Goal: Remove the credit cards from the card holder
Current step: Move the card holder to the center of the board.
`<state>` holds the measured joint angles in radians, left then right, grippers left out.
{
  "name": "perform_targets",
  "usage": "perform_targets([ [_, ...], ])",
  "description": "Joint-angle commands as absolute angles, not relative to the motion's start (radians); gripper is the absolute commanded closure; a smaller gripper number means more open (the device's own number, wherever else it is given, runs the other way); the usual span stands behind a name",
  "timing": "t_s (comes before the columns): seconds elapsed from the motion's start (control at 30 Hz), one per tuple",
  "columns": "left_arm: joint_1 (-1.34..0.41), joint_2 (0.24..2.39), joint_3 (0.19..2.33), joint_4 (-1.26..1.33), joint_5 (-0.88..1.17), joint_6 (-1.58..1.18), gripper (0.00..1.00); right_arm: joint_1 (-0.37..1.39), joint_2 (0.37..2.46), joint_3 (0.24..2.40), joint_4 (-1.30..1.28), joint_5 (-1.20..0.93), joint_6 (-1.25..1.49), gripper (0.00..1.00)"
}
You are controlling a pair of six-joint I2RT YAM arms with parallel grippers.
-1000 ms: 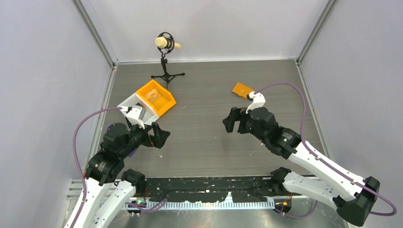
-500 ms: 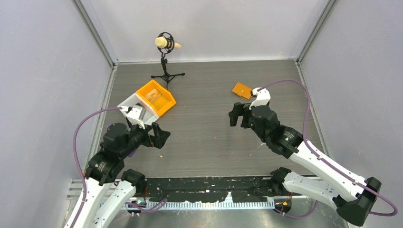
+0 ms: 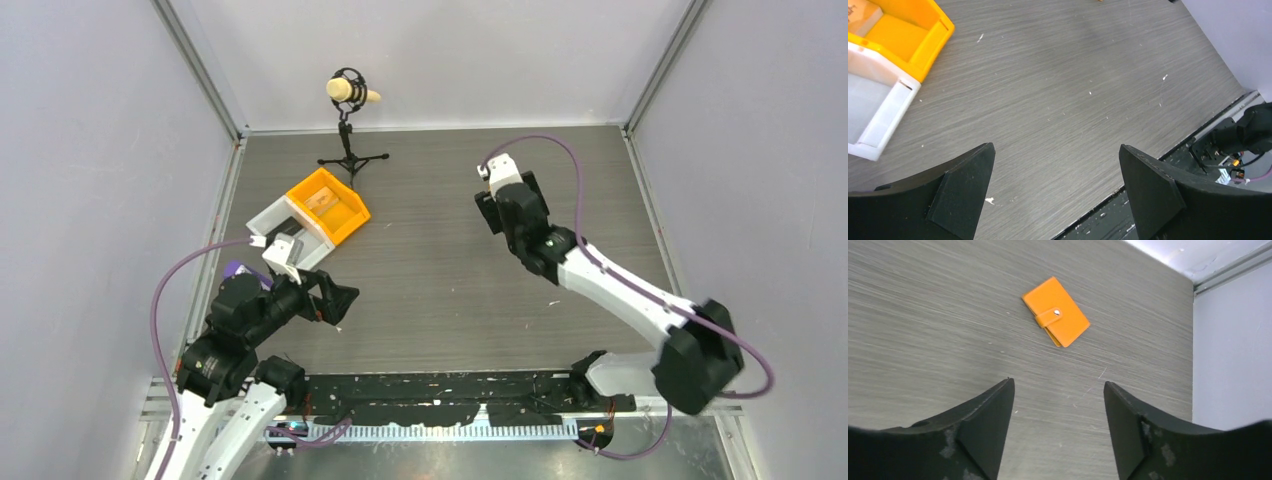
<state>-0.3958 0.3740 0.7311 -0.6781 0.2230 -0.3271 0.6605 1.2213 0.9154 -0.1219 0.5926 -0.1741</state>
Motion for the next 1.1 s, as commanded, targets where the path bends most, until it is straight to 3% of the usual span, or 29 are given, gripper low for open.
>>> perform_targets([
  [0.0, -0.392, 0.302, 0.697, -0.690, 0.274, -0.354, 0.00, 0.541, 1.397, 1.056, -0.097, 0.486, -0.288, 0.34],
  [0.13, -0.393, 0.284, 0.695, -0.693, 0.266, -0.351, 0.00, 0.465, 1.554, 1.150, -0.140, 0.465, -0.353, 0.42],
  [0.33, -0.393, 0.289, 0.688, -0.674, 0.293, -0.364, 0.00, 0.385, 1.724, 1.221, -0.127, 0.393, -0.458, 0.42],
  [0.7, -0.393, 0.285, 0.687, -0.677, 0.273, -0.365, 0.00, 0.298, 1.957, 1.479, -0.337, 0.156, -0.461, 0.14],
  [0.93, -0.393, 0.301, 0.687, -0.674, 0.267, -0.364, 0.00, 0.253, 2.074, 1.626, -0.443, 0.058, -0.433, 0.02],
  [1.07, -0.393, 0.315, 0.689, -0.672, 0.268, -0.365, 0.00, 0.236, 2.132, 1.704, -0.482, -0.002, -0.418, 0.02],
])
